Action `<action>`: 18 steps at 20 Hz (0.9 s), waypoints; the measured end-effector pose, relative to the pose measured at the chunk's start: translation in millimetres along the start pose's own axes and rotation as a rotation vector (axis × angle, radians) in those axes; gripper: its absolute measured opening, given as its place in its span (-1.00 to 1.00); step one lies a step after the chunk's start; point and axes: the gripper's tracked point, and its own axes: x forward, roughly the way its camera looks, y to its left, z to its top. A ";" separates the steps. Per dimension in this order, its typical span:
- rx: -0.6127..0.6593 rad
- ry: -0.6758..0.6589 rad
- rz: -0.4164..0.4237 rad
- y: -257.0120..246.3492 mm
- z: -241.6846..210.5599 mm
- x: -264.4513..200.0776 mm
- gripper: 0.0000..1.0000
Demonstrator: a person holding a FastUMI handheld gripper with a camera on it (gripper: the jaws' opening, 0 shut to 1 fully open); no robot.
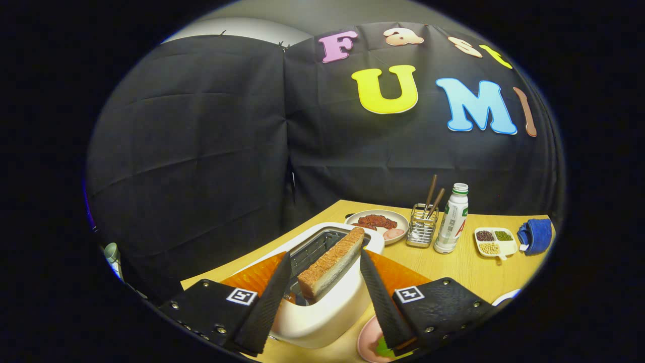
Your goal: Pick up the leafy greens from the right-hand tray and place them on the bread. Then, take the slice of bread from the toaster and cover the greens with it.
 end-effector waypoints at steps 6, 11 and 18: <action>0.063 0.008 -0.024 -0.4 3.2 7.6 -0.72; 0.105 -0.022 -0.016 1.2 22.7 -3.9 -0.94; 0.110 -0.118 0.008 -11.7 60.8 -42.5 -0.95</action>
